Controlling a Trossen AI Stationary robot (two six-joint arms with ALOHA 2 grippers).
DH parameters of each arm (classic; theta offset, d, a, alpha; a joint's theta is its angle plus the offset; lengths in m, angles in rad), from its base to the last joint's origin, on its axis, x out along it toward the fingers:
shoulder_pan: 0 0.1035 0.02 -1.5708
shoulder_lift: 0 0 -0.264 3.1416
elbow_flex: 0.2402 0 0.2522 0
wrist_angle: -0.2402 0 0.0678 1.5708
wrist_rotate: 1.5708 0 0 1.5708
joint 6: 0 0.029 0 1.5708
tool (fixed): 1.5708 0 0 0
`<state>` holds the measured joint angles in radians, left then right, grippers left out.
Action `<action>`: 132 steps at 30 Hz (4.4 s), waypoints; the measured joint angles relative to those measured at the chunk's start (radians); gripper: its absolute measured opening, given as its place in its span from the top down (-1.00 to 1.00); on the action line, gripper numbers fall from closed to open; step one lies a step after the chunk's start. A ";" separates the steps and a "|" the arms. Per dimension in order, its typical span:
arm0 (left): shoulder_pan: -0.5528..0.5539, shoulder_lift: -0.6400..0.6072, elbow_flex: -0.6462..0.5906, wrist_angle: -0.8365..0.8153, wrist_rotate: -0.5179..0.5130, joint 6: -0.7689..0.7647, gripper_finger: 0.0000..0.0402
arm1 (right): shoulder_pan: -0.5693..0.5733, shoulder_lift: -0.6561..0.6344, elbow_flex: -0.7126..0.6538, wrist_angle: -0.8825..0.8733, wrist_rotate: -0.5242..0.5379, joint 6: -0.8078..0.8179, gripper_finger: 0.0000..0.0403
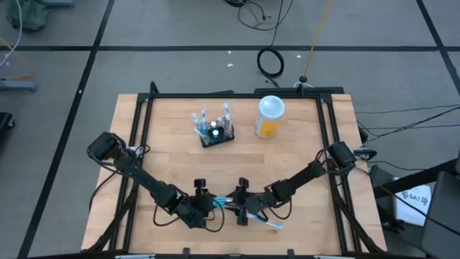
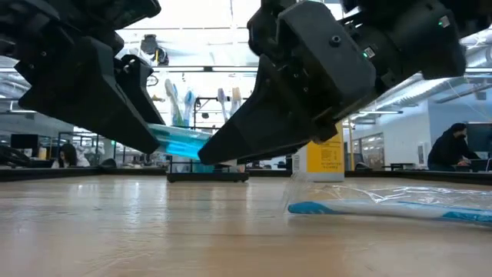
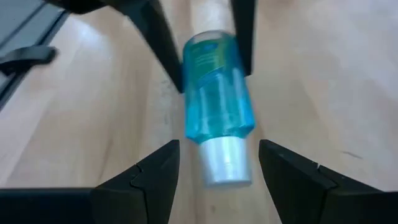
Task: Pick & Place toothbrushing station
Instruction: Put the blue mouthwash into the black mesh organizer
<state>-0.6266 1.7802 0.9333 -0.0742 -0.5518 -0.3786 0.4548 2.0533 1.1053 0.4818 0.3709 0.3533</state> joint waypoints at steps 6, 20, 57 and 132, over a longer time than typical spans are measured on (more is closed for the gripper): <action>0.000 0.000 0.000 -0.001 0.001 0.000 0.09 | 0.004 0.000 0.000 0.008 -0.031 -0.006 -0.05; -0.001 0.000 0.000 0.001 0.001 -0.001 0.08 | 0.004 0.002 -0.001 0.104 -0.009 -0.062 -0.05; 0.000 0.000 0.001 0.011 0.005 -0.019 0.09 | 0.018 0.000 0.001 0.095 0.021 -0.078 0.51; -0.007 0.001 0.000 0.311 -0.135 0.212 0.49 | 0.066 -0.258 -0.426 0.588 0.062 0.098 0.34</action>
<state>-0.6331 1.7809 0.9333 0.2372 -0.6865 -0.1662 0.5208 1.7954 0.6796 1.0701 0.4332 0.4509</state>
